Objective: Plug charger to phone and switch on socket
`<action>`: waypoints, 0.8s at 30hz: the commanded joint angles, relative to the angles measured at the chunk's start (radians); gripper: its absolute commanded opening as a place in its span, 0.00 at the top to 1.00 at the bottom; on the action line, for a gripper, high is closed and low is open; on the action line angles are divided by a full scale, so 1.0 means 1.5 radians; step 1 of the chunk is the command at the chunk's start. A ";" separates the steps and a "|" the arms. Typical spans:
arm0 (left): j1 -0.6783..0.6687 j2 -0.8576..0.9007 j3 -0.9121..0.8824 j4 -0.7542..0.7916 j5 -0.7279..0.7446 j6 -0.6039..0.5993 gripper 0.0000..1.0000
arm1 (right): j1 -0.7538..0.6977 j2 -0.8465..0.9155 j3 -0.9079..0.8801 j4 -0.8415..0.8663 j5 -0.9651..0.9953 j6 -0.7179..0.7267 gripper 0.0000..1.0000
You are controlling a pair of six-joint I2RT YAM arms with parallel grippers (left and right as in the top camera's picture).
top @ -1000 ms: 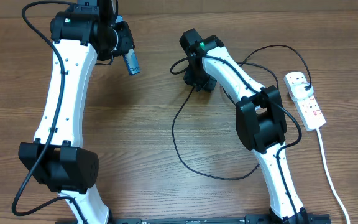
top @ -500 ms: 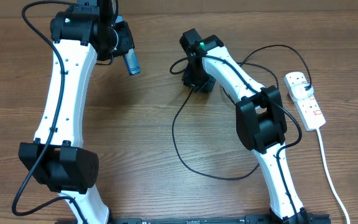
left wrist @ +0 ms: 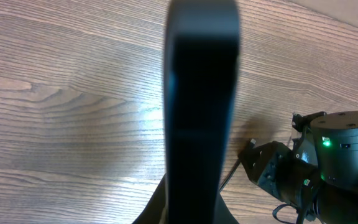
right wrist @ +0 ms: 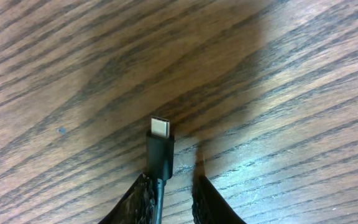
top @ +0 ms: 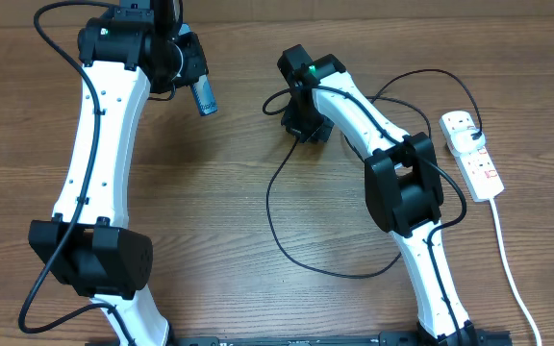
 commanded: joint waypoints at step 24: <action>0.001 -0.004 0.006 0.010 0.026 -0.002 0.96 | 0.003 0.020 0.005 0.015 -0.033 0.002 0.88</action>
